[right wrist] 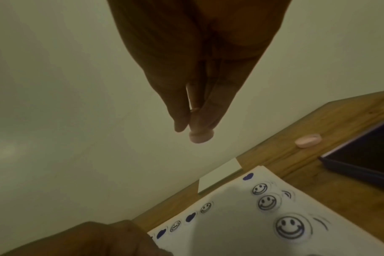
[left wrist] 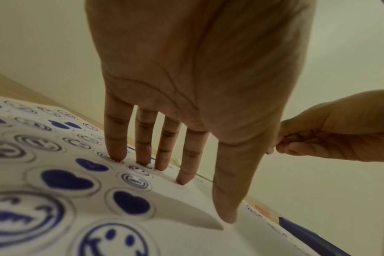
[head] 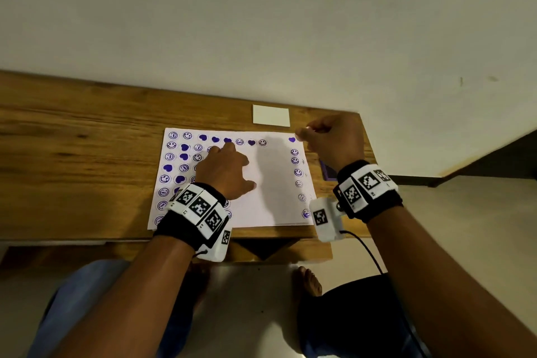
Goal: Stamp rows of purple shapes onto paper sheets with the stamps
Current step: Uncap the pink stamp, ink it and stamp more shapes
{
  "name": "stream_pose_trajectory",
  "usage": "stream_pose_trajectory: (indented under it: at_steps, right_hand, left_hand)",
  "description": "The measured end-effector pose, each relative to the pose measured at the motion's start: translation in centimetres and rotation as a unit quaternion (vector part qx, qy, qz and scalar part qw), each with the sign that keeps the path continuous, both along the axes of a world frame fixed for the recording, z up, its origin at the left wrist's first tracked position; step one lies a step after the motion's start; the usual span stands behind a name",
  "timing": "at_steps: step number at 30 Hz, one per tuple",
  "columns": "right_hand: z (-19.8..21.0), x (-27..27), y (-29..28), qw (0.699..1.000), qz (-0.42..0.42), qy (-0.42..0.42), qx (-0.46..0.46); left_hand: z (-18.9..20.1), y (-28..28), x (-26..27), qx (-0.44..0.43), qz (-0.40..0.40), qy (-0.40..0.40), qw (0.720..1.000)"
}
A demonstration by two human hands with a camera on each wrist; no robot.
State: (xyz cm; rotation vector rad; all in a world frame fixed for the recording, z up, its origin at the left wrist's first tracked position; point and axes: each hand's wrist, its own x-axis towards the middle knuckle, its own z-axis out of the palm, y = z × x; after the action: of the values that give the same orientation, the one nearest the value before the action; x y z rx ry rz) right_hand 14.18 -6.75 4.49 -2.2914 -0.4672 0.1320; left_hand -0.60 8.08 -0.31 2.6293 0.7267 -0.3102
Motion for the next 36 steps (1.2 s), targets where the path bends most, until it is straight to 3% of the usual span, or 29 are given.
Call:
stream_pose_trajectory:
  at_steps: [7, 13, 22, 29, 36]
  right_hand:
    - [-1.4, -1.7, -1.1, 1.0, -0.004, 0.012, 0.006]
    - [-1.7, -2.5, -1.6, 1.0, -0.003, 0.005, -0.001]
    - [-1.2, -3.1, -4.0, 0.999, -0.028, 0.005, 0.026]
    - [-0.5, -4.1, -9.3, 0.998, -0.046, -0.005, 0.049]
    - [-1.9, -2.2, -14.3, 0.987, -0.113, 0.037, 0.108]
  left_hand:
    - [-0.5, 0.3, -0.2, -0.01, 0.01, -0.026, 1.0]
    - [-1.0, 1.0, -0.1, -0.079, 0.061, -0.116, 0.988]
    - [0.0, 0.8, -0.6, -0.091, 0.074, -0.198, 0.973]
    - [0.8, -5.5, -1.7, -0.135, -0.003, -0.217, 0.967]
    - [0.6, -11.0, 0.2, -0.158, -0.012, -0.231, 0.96]
